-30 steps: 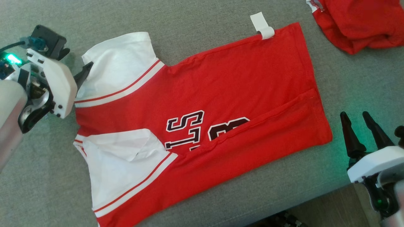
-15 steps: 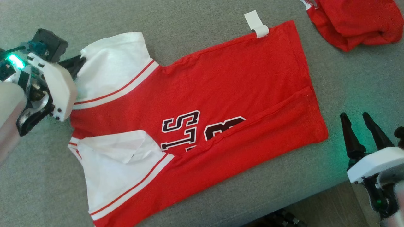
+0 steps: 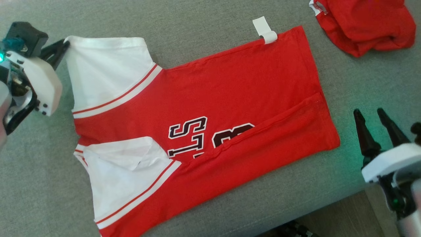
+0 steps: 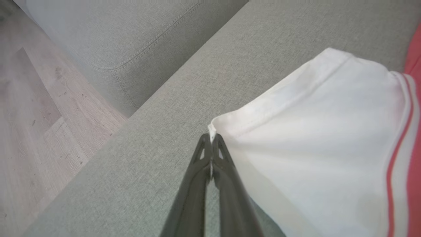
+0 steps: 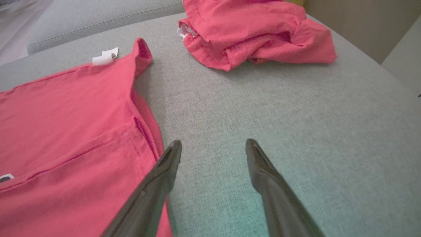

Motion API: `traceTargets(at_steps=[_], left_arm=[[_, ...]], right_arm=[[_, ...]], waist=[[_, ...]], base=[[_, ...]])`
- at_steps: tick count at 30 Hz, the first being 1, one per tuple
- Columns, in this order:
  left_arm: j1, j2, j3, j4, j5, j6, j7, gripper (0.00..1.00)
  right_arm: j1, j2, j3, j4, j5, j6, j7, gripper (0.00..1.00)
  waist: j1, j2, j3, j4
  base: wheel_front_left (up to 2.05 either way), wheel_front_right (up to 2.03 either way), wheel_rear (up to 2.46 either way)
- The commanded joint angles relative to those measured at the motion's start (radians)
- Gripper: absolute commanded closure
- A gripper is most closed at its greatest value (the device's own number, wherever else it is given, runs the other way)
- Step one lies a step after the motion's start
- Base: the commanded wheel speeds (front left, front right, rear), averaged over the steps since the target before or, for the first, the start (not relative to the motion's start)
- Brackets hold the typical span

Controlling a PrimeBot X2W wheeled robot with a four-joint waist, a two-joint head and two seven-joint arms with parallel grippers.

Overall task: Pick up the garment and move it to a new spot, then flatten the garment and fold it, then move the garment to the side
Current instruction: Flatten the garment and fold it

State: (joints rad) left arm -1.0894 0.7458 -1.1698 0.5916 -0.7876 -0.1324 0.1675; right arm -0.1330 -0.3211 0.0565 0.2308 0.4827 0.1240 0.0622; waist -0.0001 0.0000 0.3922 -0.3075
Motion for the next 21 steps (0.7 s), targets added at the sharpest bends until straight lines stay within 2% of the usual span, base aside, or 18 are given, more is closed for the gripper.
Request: traceTargets(at_steps=[1,5,10,21], left_arm=[[-0.068,0.033,0.048,0.0,0.009,0.002,-0.013,1.0],[-0.086,0.023,0.048,0.021,0.015,0.002,-0.03,1.0],[-0.117,0.008,0.032,0.032,0.024,0.002,-0.032,1.0],[-0.166,-0.007,-0.018,0.028,0.016,0.002,-0.033,1.0]], right_arm=[[-0.031,-0.038,0.015,-0.038,-0.005,0.007,0.006,0.0],[-0.117,-0.049,0.061,-0.041,0.002,0.007,0.055,0.0],[-0.283,-0.069,0.164,0.003,0.024,0.007,0.182,0.0],[-0.637,-0.028,0.306,0.298,0.125,0.007,0.428,0.0]], waist=[[0.0001,0.0,-0.001,0.001],[0.0001,0.0,-0.004,0.001],[0.0001,0.0,0.0,0.014],[0.0001,0.0,0.019,0.061]], base=[[0.0,0.0,0.0],[0.0,0.0,0.0],[0.0,0.0,0.0],[0.0,0.0,0.0]])
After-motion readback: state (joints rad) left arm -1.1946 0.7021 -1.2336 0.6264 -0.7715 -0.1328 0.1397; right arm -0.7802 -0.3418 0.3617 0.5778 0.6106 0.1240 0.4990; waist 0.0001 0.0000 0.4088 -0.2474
